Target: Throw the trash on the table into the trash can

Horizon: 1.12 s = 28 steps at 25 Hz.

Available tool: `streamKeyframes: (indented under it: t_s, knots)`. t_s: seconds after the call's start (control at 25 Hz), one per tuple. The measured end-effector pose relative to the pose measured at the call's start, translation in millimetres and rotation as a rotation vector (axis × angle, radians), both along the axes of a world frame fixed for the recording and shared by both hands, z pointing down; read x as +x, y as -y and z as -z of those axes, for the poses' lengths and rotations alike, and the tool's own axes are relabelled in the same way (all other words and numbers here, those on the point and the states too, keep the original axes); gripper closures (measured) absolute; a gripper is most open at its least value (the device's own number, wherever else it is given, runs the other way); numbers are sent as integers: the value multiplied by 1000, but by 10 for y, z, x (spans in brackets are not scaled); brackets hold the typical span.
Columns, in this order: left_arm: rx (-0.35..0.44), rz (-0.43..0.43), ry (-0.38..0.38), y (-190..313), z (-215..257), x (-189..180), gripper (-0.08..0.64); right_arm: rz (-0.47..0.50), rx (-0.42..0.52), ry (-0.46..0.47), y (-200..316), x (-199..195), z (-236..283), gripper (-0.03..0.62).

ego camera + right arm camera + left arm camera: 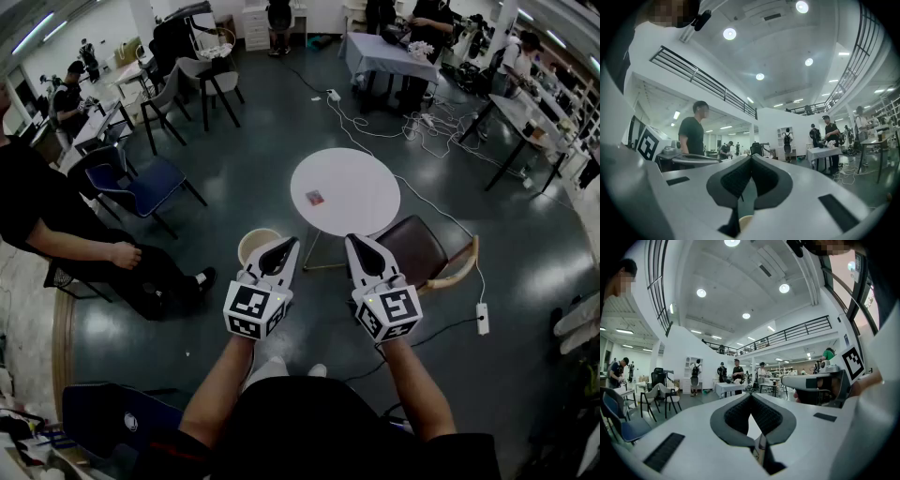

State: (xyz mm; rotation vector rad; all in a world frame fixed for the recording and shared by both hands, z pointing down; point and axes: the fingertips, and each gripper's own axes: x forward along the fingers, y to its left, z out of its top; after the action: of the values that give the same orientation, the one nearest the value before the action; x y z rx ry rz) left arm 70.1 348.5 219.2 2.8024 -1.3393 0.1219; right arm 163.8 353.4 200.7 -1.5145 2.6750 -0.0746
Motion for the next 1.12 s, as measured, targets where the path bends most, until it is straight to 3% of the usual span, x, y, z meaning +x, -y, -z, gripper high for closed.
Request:
streamKeyframes:
  t_s: [0.6, 1.12]
  knots:
    - [3, 35, 4, -27, -74, 71, 548, 34, 4, -8, 15, 70, -67, 575]
    - [-2, 32, 1, 341, -140, 68, 548, 32, -8, -33, 402, 42, -179, 575]
